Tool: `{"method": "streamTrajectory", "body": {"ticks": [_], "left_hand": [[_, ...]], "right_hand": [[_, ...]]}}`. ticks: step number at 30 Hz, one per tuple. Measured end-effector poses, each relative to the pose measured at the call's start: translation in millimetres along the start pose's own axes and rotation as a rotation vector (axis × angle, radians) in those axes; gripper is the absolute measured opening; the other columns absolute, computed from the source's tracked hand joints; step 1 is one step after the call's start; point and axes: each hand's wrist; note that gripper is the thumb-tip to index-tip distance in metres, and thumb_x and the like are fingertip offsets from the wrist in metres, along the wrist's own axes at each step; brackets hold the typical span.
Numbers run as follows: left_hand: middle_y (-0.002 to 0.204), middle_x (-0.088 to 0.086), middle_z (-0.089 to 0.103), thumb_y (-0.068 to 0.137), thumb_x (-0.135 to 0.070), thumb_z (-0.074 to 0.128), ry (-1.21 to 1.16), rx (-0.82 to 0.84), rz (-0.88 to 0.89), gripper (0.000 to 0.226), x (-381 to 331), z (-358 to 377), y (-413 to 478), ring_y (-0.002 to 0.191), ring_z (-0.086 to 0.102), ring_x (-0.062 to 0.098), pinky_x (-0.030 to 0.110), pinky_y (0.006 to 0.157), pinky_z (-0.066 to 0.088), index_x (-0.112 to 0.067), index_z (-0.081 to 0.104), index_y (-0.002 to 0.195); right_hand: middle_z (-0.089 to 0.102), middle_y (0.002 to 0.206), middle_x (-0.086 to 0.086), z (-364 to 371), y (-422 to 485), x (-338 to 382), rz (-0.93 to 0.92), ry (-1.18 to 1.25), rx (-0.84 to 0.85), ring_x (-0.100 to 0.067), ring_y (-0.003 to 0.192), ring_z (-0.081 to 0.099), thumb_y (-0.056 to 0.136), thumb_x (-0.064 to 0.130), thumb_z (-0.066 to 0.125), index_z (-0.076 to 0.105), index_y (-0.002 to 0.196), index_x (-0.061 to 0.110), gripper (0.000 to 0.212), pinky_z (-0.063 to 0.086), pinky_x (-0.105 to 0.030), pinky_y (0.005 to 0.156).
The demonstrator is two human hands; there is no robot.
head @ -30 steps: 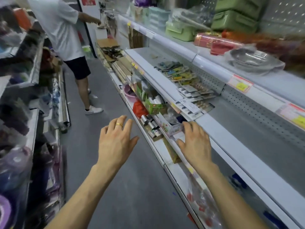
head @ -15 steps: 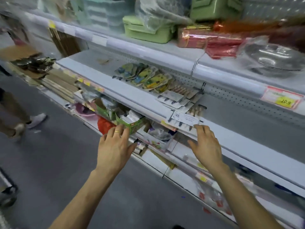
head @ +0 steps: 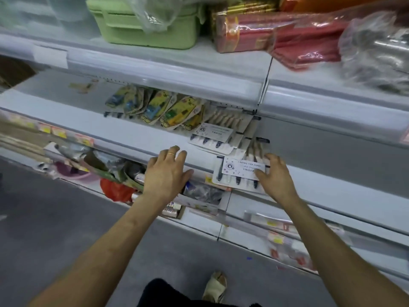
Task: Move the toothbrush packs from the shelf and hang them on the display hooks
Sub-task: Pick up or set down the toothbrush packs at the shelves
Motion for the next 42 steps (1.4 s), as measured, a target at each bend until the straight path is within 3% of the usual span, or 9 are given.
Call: {"method": "streamTrajectory", "body": {"ticks": [12,15,19,24,28,31,35,39,42], "left_hand": [[0.140,0.015,0.059,0.109,-0.051,0.038,-0.045,0.128,0.109,0.049,28,38,106,0.128,0.054,0.037,0.050,0.099,0.047,-0.016,0.052,0.140],[0.125,0.021,0.067,0.110,-0.048,0.036,-0.094,0.172,0.113,0.046,28,35,131,0.118,0.060,0.041,0.048,0.097,0.048,-0.014,0.056,0.135],[0.130,0.025,0.064,0.109,-0.050,0.035,-0.145,0.308,0.102,0.050,22,42,151,0.120,0.060,0.047,0.051,0.099,0.050,-0.015,0.049,0.142],[0.139,0.024,0.052,0.108,-0.057,0.031,-0.217,0.363,0.060,0.058,13,63,164,0.125,0.055,0.046,0.052,0.096,0.051,-0.014,0.037,0.148],[0.138,0.022,0.055,0.103,-0.062,0.044,-0.366,0.353,-0.018,0.062,11,69,170,0.126,0.055,0.044,0.048,0.104,0.046,-0.019,0.038,0.148],[0.132,0.023,0.061,0.096,-0.070,0.055,-0.434,0.400,-0.063,0.073,8,65,171,0.120,0.059,0.043,0.042,0.098,0.049,-0.019,0.044,0.147],[0.128,0.009,0.070,0.074,-0.075,0.076,-0.676,0.420,-0.136,0.089,13,62,161,0.119,0.062,0.033,0.044,0.105,0.051,-0.024,0.054,0.144],[0.118,-0.008,0.072,0.077,-0.035,0.093,-1.103,0.478,-0.213,0.071,17,56,146,0.098,0.069,0.009,0.029,0.087,0.061,-0.031,0.053,0.135],[0.105,-0.014,0.065,0.084,-0.014,0.088,-1.206,0.534,-0.233,0.075,20,50,136,0.091,0.063,0.002,0.019,0.071,0.051,-0.030,0.044,0.143]], "right_hand": [[0.063,0.125,-0.005,12,31,28,0.298,0.432,-0.301,-0.023,0.111,0.063,0.094,0.016,0.074,0.062,0.135,0.011,0.042,0.046,-0.029,0.094],[0.069,0.119,-0.005,5,36,23,0.443,0.675,-0.396,-0.029,0.108,0.066,0.083,0.017,0.078,0.064,0.123,0.022,0.043,0.055,-0.042,0.095],[0.071,0.107,-0.017,3,31,14,0.550,0.895,-0.393,-0.021,0.077,0.063,0.085,0.006,0.078,0.062,0.127,0.011,0.046,0.051,-0.031,0.069],[0.071,0.125,-0.020,2,15,7,0.596,1.049,-0.297,-0.031,0.115,0.072,0.087,0.004,0.082,0.058,0.137,0.011,0.056,0.057,-0.036,0.095],[0.072,0.122,-0.017,-3,6,14,0.573,1.063,-0.221,-0.029,0.105,0.071,0.087,0.002,0.081,0.056,0.140,0.021,0.061,0.056,-0.040,0.085],[0.073,0.120,-0.013,0,1,13,0.572,1.034,-0.151,-0.032,0.110,0.071,0.086,0.000,0.080,0.054,0.141,0.027,0.067,0.055,-0.051,0.095],[0.073,0.121,-0.012,4,-3,9,0.530,0.970,-0.125,-0.033,0.110,0.072,0.084,-0.014,0.075,0.057,0.139,0.024,0.069,0.052,-0.046,0.089],[0.074,0.111,-0.019,-6,-6,2,0.531,0.960,-0.073,-0.035,0.109,0.071,0.087,-0.016,0.069,0.069,0.127,0.023,0.056,0.049,-0.043,0.082],[0.072,0.118,-0.021,-20,-3,-7,0.541,0.940,-0.092,-0.036,0.110,0.071,0.088,-0.015,0.065,0.073,0.118,0.019,0.046,0.058,-0.045,0.100]]}}
Point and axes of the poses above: each hand's wrist, its own y-axis towards the middle knuckle, its own z-axis out of the palm, x = y × z
